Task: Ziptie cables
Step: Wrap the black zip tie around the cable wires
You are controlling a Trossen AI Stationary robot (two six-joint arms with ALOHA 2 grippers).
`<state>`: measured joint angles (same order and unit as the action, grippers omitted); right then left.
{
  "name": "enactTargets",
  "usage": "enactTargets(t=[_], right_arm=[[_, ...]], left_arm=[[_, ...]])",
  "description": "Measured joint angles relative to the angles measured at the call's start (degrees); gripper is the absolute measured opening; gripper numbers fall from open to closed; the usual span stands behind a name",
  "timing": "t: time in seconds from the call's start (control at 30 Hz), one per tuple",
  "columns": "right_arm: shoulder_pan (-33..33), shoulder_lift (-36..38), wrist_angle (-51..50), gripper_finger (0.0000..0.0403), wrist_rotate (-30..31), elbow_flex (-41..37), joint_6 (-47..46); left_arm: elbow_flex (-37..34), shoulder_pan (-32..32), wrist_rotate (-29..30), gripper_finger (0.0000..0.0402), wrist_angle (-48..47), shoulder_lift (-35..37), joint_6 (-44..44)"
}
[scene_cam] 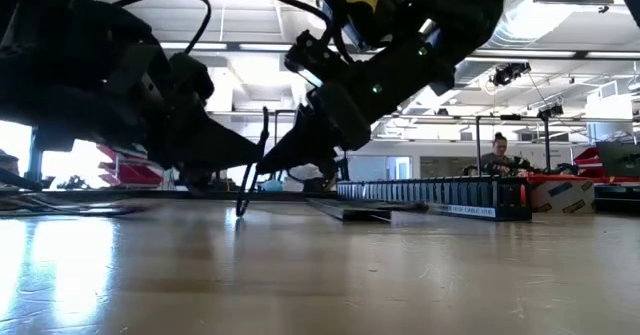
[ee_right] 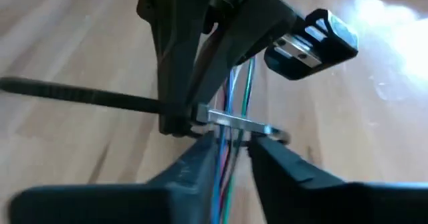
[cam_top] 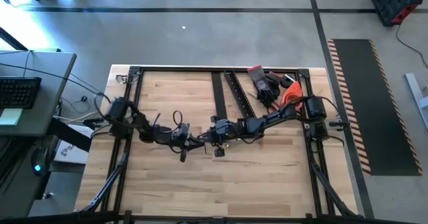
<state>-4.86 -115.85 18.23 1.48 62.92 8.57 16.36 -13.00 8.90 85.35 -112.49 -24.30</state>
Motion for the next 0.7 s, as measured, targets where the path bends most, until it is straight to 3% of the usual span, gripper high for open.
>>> enactTargets(t=[0.17,0.3,0.4,0.57,0.7], right_arm=[[0.31,2.09,-7.30,0.0181,-0.01,-0.04,-0.86],[0.31,7.34,-17.78,0.0236,2.33,0.00,-6.12],[-0.12,10.32,-20.52,0.0250,1.41,0.00,-13.44],[-3.15,9.37,-15.68,0.0247,-1.62,0.02,-26.36],[-6.50,7.22,-14.93,0.0235,5.20,0.00,-33.61]], left_arm=[[0.34,-1.88,5.18,0.0000,4.06,-5.35,1.48],[1.00,-3.07,8.98,0.0000,4.19,-7.63,3.51],[2.80,-3.38,9.88,0.0000,4.53,-8.26,7.49],[5.35,-3.21,10.19,0.0000,4.58,-8.77,12.71],[5.37,-3.20,13.34,0.0000,4.57,-8.79,16.12]])
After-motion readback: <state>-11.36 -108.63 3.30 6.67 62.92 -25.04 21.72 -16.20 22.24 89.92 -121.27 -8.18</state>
